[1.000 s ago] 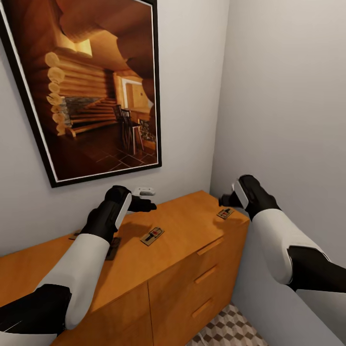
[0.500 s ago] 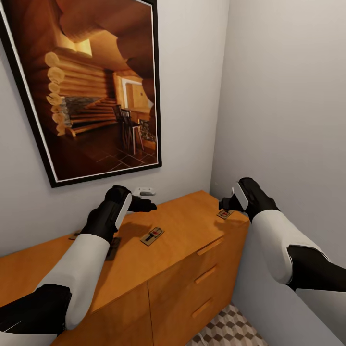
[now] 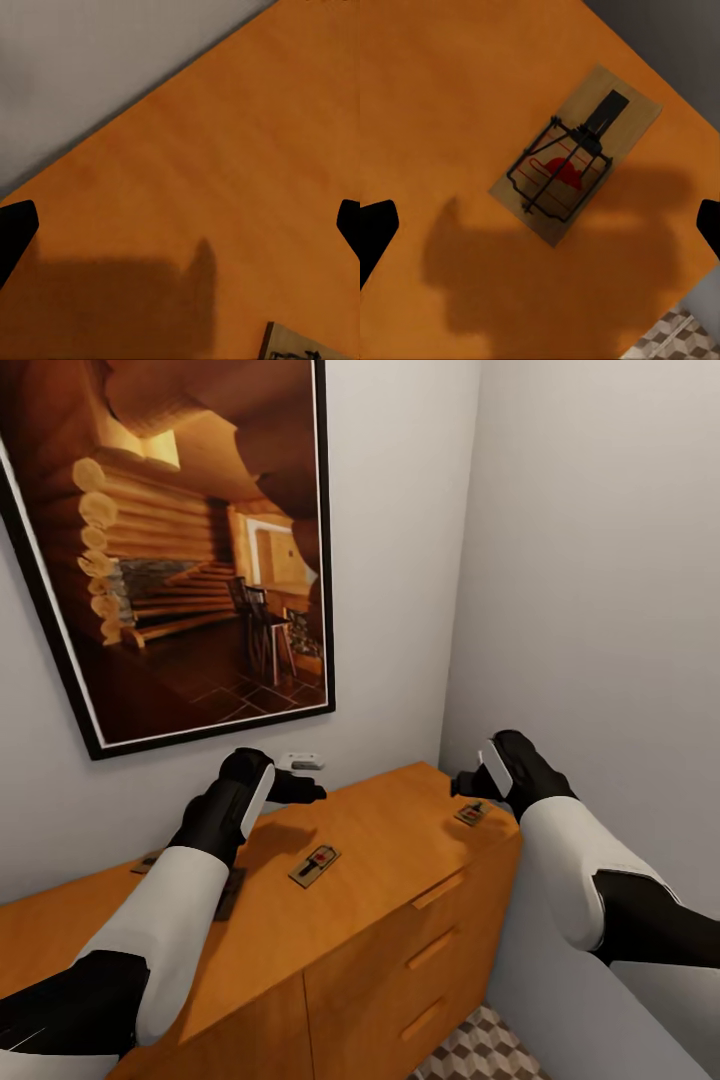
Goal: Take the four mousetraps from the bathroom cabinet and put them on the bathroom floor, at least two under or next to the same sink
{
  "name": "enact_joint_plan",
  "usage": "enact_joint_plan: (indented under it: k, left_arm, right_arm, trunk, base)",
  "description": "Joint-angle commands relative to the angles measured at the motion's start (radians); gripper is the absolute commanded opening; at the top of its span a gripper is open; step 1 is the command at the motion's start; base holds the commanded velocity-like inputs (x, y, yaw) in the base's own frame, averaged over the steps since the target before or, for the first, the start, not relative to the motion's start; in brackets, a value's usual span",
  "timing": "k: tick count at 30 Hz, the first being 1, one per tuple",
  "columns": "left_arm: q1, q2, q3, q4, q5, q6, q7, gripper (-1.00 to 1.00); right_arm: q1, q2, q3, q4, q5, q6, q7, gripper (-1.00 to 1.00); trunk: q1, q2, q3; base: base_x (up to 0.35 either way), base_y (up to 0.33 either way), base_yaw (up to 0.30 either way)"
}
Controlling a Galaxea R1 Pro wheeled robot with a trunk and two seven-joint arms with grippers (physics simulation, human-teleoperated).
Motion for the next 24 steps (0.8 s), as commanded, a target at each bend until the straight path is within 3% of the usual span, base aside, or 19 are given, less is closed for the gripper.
enact_joint_plan:
  k: [1, 13, 24]
  left_arm:
    - [-0.001, 0.000, 0.000, -0.001, -0.001, 0.004, -0.003, 1.00]
    - [-0.001, 0.000, 0.000, 0.001, -0.001, 0.003, -0.004, 1.00]
    - [-0.001, 0.000, 0.000, 0.002, 0.001, 0.003, -0.004, 1.00]
  right_arm:
    - [-0.001, 0.004, -0.007, -0.001, -0.002, 0.002, -0.006, 1.00]
    - [-0.001, 0.012, -0.052, -0.001, -0.002, -0.015, -0.067, 1.00]
    - [-0.001, 0.013, -0.064, 0.000, -0.002, -0.034, -0.095, 1.00]
  trunk:
    - [0.000, -0.001, -0.001]
    - [0.000, -0.001, -0.001]
    - [0.000, -0.001, -0.001]
  base:
    - [0.041, 0.000, 0.000]
    - [0.030, 0.000, 0.000]
    - [0.117, 0.000, 0.000]
